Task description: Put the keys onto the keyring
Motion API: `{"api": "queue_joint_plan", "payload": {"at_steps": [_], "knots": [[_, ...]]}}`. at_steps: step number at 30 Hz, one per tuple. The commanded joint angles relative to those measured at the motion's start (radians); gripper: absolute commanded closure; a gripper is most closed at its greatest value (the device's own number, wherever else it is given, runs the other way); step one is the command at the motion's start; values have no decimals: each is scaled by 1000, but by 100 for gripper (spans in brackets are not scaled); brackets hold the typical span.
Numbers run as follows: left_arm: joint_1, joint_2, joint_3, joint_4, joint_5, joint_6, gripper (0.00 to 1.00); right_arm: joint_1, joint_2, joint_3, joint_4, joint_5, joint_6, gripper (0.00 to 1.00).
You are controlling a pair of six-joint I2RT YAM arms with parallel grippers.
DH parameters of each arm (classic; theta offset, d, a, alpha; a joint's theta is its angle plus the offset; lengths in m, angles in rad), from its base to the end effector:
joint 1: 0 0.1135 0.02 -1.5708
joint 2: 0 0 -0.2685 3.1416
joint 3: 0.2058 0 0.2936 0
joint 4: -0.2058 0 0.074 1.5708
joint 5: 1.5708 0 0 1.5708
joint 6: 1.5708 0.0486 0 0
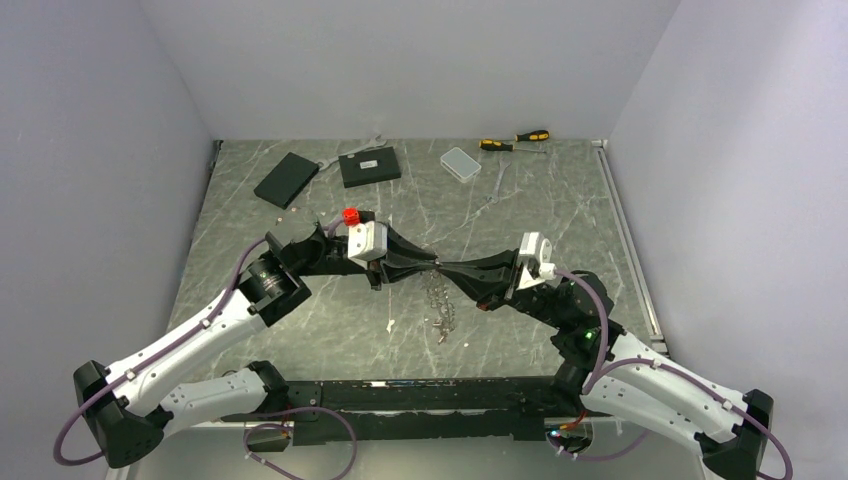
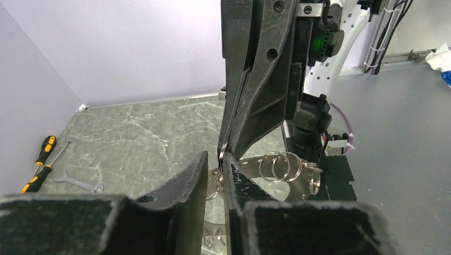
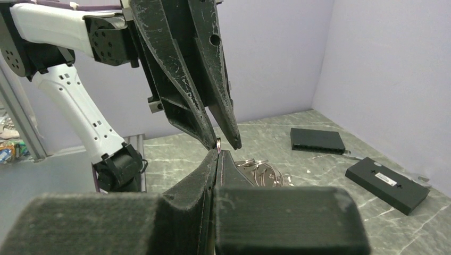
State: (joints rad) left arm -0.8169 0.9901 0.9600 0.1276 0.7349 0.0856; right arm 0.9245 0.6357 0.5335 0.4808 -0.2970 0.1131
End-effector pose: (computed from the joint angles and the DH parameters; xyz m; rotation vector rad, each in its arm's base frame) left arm 0.1620 -0.2201 0.4000 1.2093 1.0567 -1.1142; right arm 0.1139 0.1745 0.3478 -0.7476 1.0411 1.0774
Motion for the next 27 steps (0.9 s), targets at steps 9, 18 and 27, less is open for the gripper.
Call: {"api": "queue_joint_plan", "payload": {"at_steps": [9, 18, 27], "knots": [[-2, 0, 11, 18, 11, -17, 100, 7, -11, 72, 103, -30, 2, 100], [-2, 52, 169, -268, 2, 144, 100, 7, -46, 209, -320, 8, -151, 67], [-1, 129, 303, -498, -32, 307, 100, 7, 55, 428, -753, 62, -344, 57]]}}
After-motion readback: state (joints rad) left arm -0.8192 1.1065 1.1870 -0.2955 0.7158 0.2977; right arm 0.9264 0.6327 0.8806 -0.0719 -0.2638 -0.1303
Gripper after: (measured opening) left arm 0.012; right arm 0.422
